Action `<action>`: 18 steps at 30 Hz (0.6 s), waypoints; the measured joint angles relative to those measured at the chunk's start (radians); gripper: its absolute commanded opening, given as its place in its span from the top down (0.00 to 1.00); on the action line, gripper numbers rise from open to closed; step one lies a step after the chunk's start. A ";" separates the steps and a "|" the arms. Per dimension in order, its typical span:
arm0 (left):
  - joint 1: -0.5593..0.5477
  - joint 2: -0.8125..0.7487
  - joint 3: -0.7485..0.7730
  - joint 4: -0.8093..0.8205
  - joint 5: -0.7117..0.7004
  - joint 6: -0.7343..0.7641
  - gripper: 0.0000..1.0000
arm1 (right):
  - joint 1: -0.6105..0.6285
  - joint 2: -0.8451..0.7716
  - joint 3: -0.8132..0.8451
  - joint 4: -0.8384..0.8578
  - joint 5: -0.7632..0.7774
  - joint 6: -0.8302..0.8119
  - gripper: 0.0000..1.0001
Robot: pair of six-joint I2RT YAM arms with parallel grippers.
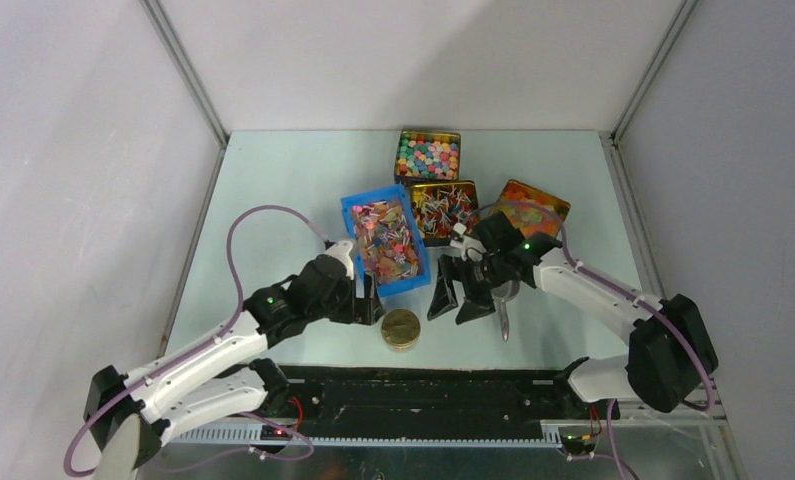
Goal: Pack the candies
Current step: Close the bottle lid on the packing bottle.
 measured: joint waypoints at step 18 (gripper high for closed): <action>0.089 -0.093 -0.306 0.289 0.286 -0.262 0.29 | 0.023 0.257 -0.170 0.431 -0.138 0.244 0.39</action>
